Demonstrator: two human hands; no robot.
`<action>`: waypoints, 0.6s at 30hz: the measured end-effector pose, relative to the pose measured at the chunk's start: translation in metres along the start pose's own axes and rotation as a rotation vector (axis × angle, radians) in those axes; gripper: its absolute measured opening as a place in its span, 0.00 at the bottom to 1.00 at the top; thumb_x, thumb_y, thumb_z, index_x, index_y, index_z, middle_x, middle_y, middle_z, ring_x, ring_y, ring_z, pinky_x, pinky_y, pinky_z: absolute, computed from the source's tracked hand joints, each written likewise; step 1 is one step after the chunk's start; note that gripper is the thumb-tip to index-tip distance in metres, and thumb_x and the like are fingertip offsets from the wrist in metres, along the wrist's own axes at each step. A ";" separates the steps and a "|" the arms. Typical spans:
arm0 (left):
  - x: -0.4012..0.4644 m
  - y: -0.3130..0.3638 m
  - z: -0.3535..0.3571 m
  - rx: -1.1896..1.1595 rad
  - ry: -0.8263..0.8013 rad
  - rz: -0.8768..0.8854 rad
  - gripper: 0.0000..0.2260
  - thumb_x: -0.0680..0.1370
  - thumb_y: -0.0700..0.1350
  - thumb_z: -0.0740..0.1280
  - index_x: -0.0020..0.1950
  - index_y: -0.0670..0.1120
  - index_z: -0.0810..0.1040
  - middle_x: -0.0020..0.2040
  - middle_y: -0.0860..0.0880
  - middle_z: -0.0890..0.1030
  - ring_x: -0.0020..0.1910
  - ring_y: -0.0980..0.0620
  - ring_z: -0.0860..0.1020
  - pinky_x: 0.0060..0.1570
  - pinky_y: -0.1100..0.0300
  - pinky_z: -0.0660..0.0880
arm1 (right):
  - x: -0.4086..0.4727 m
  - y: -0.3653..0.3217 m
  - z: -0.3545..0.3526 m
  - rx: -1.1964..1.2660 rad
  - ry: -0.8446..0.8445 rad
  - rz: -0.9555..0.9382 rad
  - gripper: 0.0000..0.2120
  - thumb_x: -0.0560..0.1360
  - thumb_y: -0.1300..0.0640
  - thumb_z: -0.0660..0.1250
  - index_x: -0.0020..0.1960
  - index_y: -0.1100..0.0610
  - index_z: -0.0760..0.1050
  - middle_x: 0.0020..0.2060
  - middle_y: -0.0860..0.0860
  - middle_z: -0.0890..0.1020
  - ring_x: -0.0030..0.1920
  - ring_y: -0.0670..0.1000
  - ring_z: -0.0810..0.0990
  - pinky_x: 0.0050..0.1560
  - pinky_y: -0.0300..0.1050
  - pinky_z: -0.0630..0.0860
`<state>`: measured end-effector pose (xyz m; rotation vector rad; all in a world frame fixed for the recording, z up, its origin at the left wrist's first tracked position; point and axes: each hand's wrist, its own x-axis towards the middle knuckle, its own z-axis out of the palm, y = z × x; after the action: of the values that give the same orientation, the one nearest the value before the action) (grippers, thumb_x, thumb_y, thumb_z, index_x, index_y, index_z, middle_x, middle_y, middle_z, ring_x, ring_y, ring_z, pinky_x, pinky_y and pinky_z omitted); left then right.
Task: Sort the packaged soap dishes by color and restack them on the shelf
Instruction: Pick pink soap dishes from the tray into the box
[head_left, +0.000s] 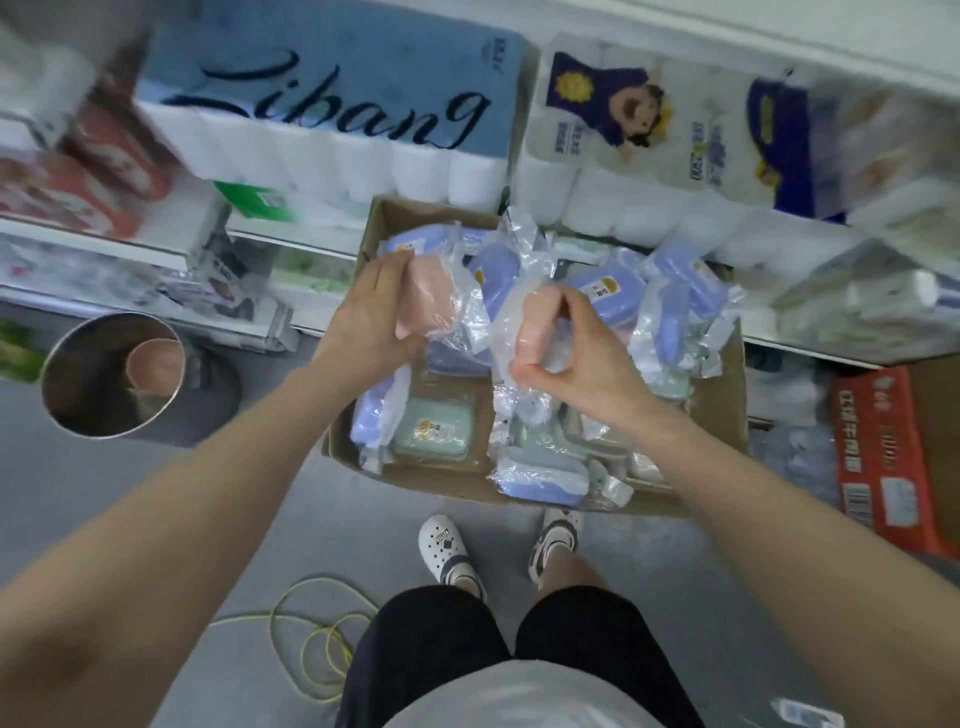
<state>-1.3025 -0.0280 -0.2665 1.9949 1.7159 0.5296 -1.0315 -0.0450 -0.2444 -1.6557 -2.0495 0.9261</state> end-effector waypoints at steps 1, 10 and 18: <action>-0.001 0.007 -0.003 -0.011 0.012 0.014 0.40 0.65 0.45 0.78 0.73 0.43 0.62 0.68 0.43 0.69 0.66 0.43 0.69 0.65 0.50 0.68 | -0.004 -0.003 -0.007 0.038 0.043 0.010 0.41 0.66 0.42 0.77 0.71 0.50 0.61 0.64 0.46 0.74 0.62 0.47 0.74 0.61 0.46 0.73; 0.010 0.104 -0.002 0.114 0.004 0.203 0.39 0.70 0.54 0.74 0.75 0.43 0.61 0.70 0.41 0.67 0.68 0.41 0.67 0.66 0.46 0.67 | -0.061 0.025 -0.100 -0.162 0.312 0.061 0.42 0.68 0.42 0.74 0.74 0.48 0.56 0.63 0.53 0.68 0.58 0.53 0.72 0.56 0.51 0.74; 0.032 0.237 0.051 0.290 -0.041 0.443 0.42 0.71 0.61 0.68 0.77 0.43 0.58 0.68 0.39 0.68 0.63 0.37 0.71 0.60 0.45 0.71 | -0.148 0.113 -0.196 -0.220 0.545 0.255 0.45 0.69 0.46 0.74 0.77 0.59 0.54 0.67 0.59 0.68 0.64 0.61 0.72 0.59 0.54 0.72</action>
<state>-1.0761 -0.0301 -0.1742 2.5973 1.3870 0.3905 -0.7868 -0.1223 -0.1590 -2.0407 -1.6348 0.2638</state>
